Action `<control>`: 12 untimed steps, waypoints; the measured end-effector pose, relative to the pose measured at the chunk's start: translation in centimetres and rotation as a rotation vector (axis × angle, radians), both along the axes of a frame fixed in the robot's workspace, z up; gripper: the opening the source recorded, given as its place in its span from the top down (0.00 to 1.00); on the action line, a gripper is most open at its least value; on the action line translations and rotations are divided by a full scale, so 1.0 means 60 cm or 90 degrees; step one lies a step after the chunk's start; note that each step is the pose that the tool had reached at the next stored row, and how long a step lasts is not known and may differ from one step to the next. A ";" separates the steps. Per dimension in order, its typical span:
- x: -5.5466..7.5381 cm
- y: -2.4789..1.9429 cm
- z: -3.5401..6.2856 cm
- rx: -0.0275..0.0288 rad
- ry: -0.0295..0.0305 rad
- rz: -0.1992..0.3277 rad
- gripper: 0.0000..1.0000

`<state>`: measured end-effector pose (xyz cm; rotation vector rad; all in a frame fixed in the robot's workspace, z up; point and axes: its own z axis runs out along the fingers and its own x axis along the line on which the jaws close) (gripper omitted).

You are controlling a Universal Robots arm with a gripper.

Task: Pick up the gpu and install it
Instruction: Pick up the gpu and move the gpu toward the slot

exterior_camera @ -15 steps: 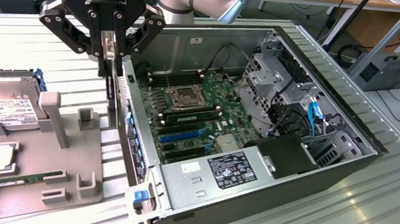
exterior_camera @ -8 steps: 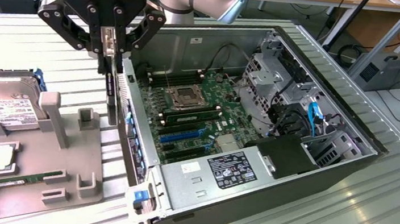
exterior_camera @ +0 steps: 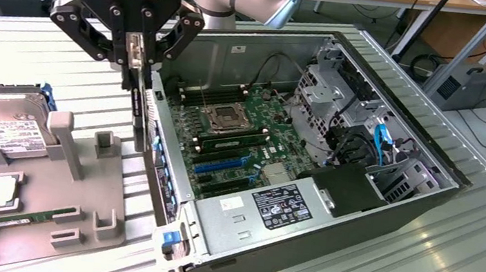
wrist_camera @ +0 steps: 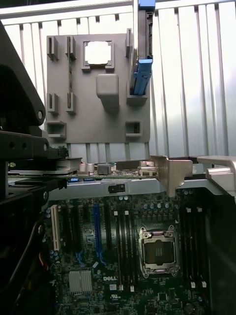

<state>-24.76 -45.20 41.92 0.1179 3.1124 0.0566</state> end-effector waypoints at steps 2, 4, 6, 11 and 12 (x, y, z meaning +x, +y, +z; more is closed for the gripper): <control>0.003 0.0000 0.000 -0.0006 0.0000 0.000 0.74; 0.006 0.0000 0.000 -0.0012 0.0000 0.000 0.74; 0.009 0.0000 0.000 -0.0017 0.0000 0.000 0.74; 0.016 0.0000 0.000 -0.0025 0.0000 0.000 0.74; 0.017 0.0000 0.000 -0.0026 0.0000 0.000 0.74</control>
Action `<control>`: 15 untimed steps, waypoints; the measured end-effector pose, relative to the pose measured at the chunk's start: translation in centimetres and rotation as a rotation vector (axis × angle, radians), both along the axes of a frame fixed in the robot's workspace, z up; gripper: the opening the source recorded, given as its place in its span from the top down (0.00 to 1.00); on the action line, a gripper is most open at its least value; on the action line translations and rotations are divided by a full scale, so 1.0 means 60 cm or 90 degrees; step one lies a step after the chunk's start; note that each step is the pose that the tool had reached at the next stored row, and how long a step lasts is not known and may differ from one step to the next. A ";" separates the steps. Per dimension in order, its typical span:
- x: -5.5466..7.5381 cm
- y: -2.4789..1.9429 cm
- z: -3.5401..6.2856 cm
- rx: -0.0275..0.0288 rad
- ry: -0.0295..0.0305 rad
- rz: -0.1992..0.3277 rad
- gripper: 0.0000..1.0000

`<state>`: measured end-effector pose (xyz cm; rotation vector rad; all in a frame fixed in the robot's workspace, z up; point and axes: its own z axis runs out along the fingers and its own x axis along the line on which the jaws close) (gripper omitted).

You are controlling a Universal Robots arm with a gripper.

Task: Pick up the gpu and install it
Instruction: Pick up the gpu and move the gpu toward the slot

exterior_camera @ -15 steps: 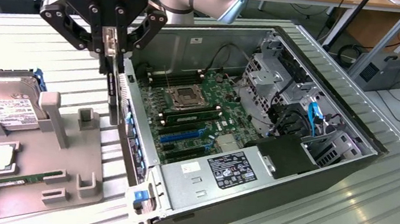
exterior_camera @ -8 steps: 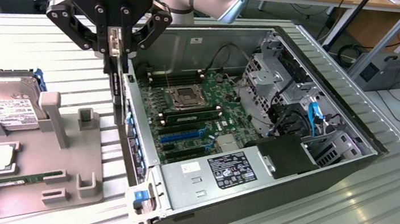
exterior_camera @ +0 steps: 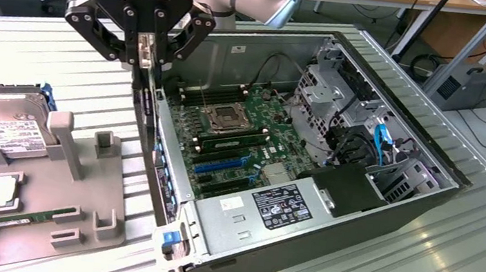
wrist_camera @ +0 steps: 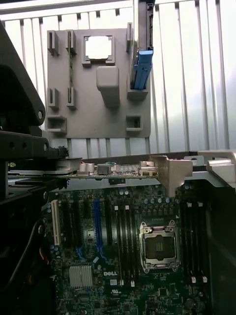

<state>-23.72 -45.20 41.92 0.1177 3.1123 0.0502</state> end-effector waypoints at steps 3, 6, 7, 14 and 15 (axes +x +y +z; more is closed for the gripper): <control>0.005 0.0000 0.000 -0.0005 0.0000 0.000 0.74; 0.010 0.0000 0.000 -0.0010 0.0000 0.000 0.74; 0.012 0.0000 0.000 -0.0012 0.0000 0.000 0.74; 0.023 0.0000 0.000 -0.0019 0.0000 0.000 0.74; 0.025 0.0000 0.000 -0.0021 0.0000 0.000 0.74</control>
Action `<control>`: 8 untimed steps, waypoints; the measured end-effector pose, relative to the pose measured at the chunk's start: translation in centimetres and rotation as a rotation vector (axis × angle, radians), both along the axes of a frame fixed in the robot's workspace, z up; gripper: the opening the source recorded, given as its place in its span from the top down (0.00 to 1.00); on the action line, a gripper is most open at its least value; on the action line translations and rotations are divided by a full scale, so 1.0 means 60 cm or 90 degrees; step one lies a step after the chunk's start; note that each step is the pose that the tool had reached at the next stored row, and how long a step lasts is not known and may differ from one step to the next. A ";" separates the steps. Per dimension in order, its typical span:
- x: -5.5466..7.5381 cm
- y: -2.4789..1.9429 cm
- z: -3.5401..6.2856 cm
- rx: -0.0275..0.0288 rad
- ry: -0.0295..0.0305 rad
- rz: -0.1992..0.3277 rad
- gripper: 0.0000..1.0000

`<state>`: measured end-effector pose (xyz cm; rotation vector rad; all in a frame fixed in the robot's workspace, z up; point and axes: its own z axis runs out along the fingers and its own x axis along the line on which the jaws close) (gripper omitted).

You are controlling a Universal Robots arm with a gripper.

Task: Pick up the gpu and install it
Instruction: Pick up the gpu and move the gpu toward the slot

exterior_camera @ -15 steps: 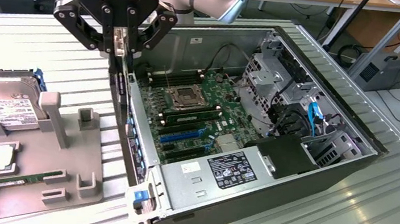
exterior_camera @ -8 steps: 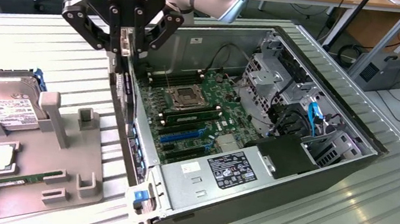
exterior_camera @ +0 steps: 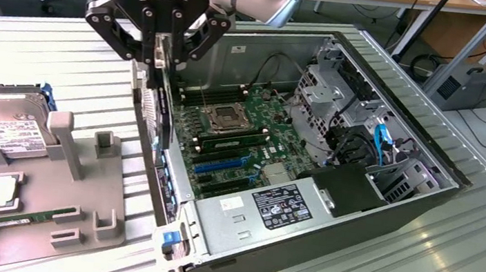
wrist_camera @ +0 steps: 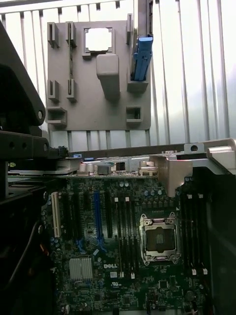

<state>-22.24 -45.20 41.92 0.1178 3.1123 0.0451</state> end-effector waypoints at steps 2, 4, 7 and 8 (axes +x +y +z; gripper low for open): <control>0.005 0.0000 0.000 -0.0003 0.0000 0.000 0.74; 0.008 0.0000 0.000 -0.0006 0.0001 0.000 0.74; 0.012 0.0000 0.000 -0.0007 0.0000 0.000 0.74; 0.014 0.0000 0.000 -0.0008 0.0000 0.000 0.74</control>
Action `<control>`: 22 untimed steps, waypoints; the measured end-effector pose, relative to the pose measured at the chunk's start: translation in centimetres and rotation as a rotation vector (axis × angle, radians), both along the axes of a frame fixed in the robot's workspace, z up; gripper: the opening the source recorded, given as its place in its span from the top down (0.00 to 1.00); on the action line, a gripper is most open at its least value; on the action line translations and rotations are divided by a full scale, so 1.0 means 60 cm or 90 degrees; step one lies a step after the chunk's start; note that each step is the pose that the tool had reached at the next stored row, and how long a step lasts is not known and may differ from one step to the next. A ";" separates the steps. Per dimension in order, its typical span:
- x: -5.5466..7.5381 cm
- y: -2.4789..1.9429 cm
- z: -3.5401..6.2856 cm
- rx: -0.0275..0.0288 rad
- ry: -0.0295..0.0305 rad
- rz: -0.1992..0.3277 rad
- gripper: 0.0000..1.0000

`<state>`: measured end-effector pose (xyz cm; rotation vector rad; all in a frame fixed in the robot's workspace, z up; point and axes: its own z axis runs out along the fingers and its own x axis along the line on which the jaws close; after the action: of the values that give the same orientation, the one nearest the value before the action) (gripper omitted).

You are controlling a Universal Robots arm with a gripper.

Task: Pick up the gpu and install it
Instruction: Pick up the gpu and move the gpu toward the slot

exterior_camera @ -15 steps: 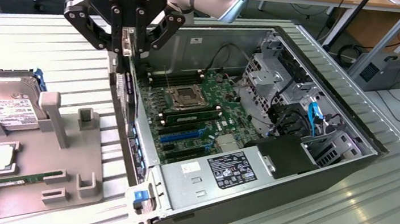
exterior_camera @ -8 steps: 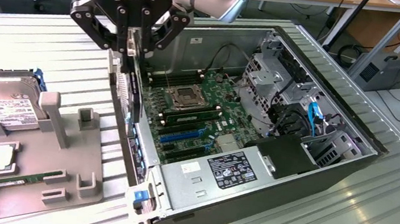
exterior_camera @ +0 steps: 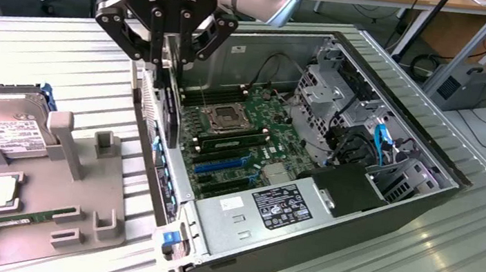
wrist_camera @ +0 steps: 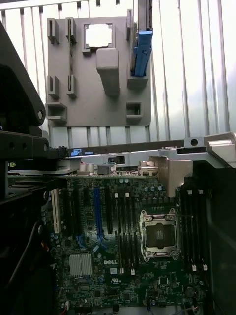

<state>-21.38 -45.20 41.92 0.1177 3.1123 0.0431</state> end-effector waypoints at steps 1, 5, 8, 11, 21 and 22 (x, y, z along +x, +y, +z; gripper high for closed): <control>0.001 0.0000 0.000 -0.0001 0.0000 0.000 0.74; 0.008 0.0000 0.000 -0.0002 0.0000 0.000 0.74; 0.014 0.0000 0.000 -0.0003 0.0000 0.000 0.74; 0.018 0.0000 0.000 -0.0005 0.0000 0.000 0.74; 0.029 0.0000 0.000 -0.0014 0.0000 0.000 0.74; 0.030 0.0000 0.000 -0.0016 0.0000 0.000 0.74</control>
<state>-19.55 -45.19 41.90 0.1176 3.1123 0.0393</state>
